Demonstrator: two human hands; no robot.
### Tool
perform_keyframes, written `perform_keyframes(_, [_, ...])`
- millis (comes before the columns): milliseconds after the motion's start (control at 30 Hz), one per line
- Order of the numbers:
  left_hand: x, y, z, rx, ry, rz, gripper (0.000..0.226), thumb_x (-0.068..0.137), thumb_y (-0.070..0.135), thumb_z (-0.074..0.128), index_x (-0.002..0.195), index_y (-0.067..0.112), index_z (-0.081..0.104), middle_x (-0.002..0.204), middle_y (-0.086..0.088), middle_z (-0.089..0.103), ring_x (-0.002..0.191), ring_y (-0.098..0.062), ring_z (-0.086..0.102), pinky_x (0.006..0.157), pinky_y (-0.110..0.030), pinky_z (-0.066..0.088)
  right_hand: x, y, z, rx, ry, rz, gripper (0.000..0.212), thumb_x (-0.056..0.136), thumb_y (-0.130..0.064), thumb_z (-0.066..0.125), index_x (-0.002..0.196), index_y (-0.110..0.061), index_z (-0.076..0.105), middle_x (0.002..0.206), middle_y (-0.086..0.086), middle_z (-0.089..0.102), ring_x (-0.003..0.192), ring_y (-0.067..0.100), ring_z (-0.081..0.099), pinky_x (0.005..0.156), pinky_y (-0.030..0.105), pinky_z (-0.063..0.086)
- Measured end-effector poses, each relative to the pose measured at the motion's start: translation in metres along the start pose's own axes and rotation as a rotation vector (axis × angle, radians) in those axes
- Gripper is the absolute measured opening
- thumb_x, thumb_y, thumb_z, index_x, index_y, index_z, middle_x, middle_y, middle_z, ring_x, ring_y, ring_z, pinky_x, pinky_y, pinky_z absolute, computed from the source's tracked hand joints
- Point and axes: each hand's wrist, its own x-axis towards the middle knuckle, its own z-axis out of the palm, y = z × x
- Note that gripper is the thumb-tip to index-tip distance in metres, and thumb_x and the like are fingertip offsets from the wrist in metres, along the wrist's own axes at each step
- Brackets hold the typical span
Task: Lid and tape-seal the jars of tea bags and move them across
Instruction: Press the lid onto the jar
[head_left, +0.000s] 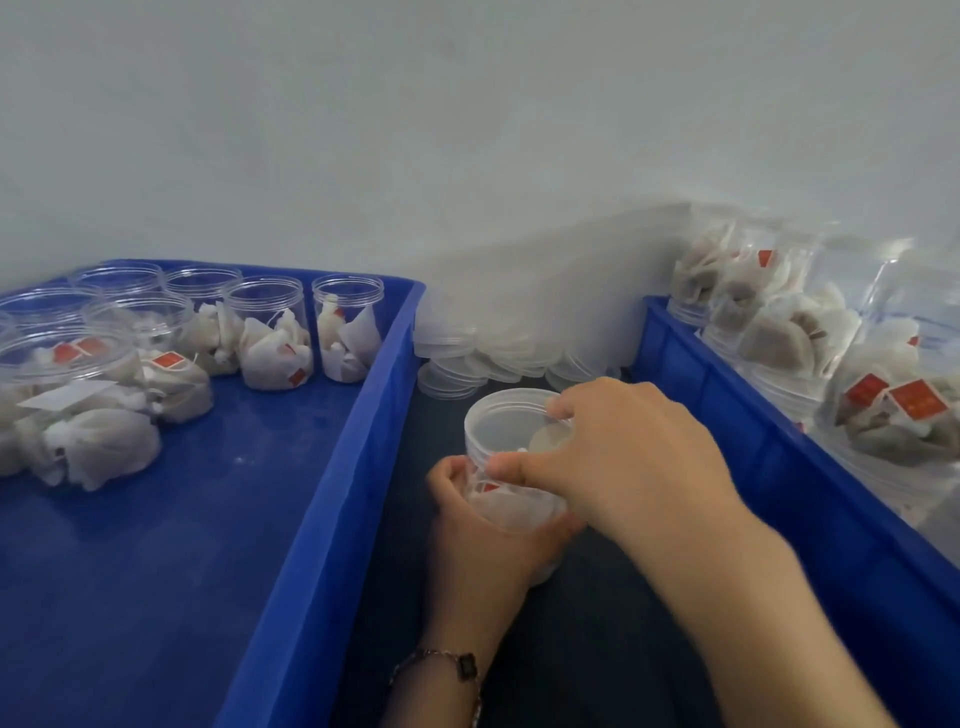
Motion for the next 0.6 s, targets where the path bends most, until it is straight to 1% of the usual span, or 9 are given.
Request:
perform_keyframes(67, [0.001,0.0,-0.002,-0.015,-0.009,-0.011,0.092,0.034,0.064,0.063,0.112,0.037,0.024,0.094,0.017,0.051,0.081,-0.001,0.055,0.056,-0.018,0.041,-0.009,-0.02,0.008,-0.142,0.078,0.015,0.065,0.075,-0.078,0.046,0.101,-0.02,0.057,0.071,0.002,0.035,0.079,0.018,0.03,0.048,0.029,0.015])
perform_keyframes(133, [0.001,0.002,-0.004,-0.032,-0.015,-0.006,0.094,0.044,0.07,0.058,0.122,0.025,0.032,0.093,0.005,0.058,0.079,-0.011,0.06,0.056,-0.02,0.044,-0.014,-0.029,0.017,-0.174,0.127,-0.017,0.062,0.085,-0.072,0.039,0.101,-0.014,0.053,0.069,0.005,0.022,0.078,0.02,0.026,0.049,0.029,0.013])
perform_keyframes(200, [0.0,0.005,-0.004,-0.051,0.012,-0.031,0.104,0.029,0.085,0.049,0.115,0.031,0.028,0.098,0.003,0.059,0.083,-0.014,0.061,0.062,-0.027,0.049,-0.013,-0.025,0.015,-0.137,0.145,-0.024,0.058,0.083,-0.074,0.038,0.088,-0.017,0.048,0.068,0.003,0.023,0.079,0.019,0.027,0.052,0.029,0.018])
perform_keyframes(267, [-0.003,0.006,-0.002,-0.009,0.019,-0.028,0.096,0.023,0.077,0.052,0.106,0.044,0.016,0.101,0.015,0.054,0.085,-0.007,0.059,0.063,-0.028,0.05,-0.008,-0.014,0.008,-0.101,0.116,-0.026,0.059,0.076,-0.079,0.042,0.077,-0.02,0.042,0.065,-0.001,0.029,0.078,0.017,0.031,0.053,0.029,0.021])
perform_keyframes(300, [-0.003,0.006,-0.002,0.002,0.005,-0.015,0.096,0.021,0.072,0.057,0.104,0.048,0.014,0.098,0.023,0.048,0.084,0.0,0.055,0.06,-0.024,0.047,-0.004,-0.01,0.004,-0.079,0.087,-0.026,0.061,0.072,-0.081,0.045,0.078,-0.021,0.047,0.065,-0.003,0.037,0.077,0.017,0.034,0.051,0.028,0.021])
perform_keyframes(367, [-0.001,0.002,-0.001,-0.008,-0.01,0.001,0.1,0.02,0.065,0.069,0.103,0.051,0.015,0.093,0.03,0.04,0.082,0.007,0.049,0.057,-0.018,0.04,0.003,-0.003,0.0,-0.029,0.032,-0.042,0.067,0.066,-0.082,0.05,0.094,-0.023,0.064,0.082,-0.005,0.06,0.078,0.015,0.038,0.049,0.025,0.023])
perform_keyframes(433, [0.002,-0.002,-0.002,-0.017,-0.008,0.004,0.101,0.022,0.061,0.075,0.104,0.051,0.018,0.096,0.03,0.039,0.084,0.008,0.047,0.059,-0.017,0.039,0.007,0.008,-0.003,0.003,-0.01,-0.114,0.073,0.061,-0.081,0.052,0.104,-0.026,0.069,0.098,-0.005,0.067,0.08,0.013,0.044,0.057,0.025,0.034])
perform_keyframes(500, [0.004,-0.004,-0.002,-0.022,-0.007,0.02,0.101,0.024,0.06,0.077,0.106,0.051,0.018,0.099,0.03,0.04,0.087,0.008,0.047,0.061,-0.016,0.039,0.014,0.023,-0.004,0.118,-0.097,-0.202,0.073,0.06,-0.075,0.058,0.116,-0.029,0.067,0.114,-0.009,0.065,0.097,0.01,0.053,0.078,0.027,0.043])
perform_keyframes(600, [0.005,-0.009,-0.002,-0.029,-0.011,0.065,0.098,0.034,0.051,0.085,0.108,0.048,0.021,0.1,0.03,0.04,0.087,0.011,0.045,0.062,-0.013,0.037,0.021,0.043,-0.001,0.402,-0.274,-0.299,0.069,0.072,-0.055,0.068,0.135,-0.036,0.049,0.145,-0.019,0.04,0.129,0.001,0.036,0.105,0.025,0.033])
